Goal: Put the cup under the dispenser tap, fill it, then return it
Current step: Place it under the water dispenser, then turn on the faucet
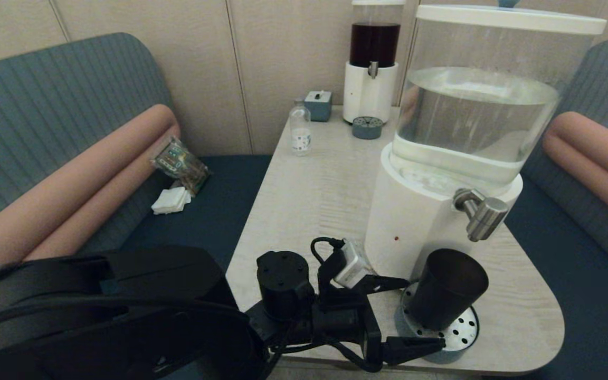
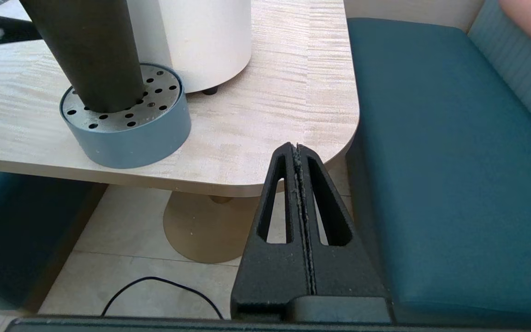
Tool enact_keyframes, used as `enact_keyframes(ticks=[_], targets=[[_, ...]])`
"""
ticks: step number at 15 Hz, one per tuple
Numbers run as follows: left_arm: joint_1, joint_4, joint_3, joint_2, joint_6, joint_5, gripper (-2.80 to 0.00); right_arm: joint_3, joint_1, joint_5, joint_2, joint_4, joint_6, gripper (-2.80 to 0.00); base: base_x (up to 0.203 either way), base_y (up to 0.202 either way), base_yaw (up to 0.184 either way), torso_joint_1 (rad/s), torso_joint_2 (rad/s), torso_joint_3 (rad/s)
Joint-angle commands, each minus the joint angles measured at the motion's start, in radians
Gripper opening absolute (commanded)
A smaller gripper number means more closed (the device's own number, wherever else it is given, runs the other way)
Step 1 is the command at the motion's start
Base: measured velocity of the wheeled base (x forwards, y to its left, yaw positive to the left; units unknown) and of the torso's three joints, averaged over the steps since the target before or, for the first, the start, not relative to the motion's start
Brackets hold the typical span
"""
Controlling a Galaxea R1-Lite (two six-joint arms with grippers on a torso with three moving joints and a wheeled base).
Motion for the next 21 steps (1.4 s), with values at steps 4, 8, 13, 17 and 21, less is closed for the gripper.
enact_keyframes(ticks=[4,8,13,17,21], targets=[[0.078,-0.009,0.272,-0.286,-0.001,0.0,-0.28,0.0,0.0,0.0,0.001,0.0,0.0,-2.8,0.0,0.0,0.0,0.0,0.0,0.0],[0.186,-0.009,0.444,-0.527,-0.008,0.009,-2.8,0.0,0.002,0.0,0.001,0.0,0.0,-2.8,0.0,0.0,0.0,0.0,0.0,0.0],[0.3,-0.009,0.588,-0.835,-0.095,0.191,-2.8,0.0,0.002,0.0,0.001,0.0,0.0,-2.8,0.0,0.0,0.0,0.0,0.0,0.0],[0.494,-0.009,0.673,-0.995,-0.162,0.386,-2.8,0.0,0.001,0.0,0.001,0.0,0.0,-2.8,0.0,0.0,0.0,0.0,0.0,0.0],[0.753,-0.009,0.734,-1.192,-0.177,0.402,-2.8,0.0,0.0,0.0,0.001,0.0,0.0,-2.8,0.0,0.0,0.0,0.0,0.0,0.0]])
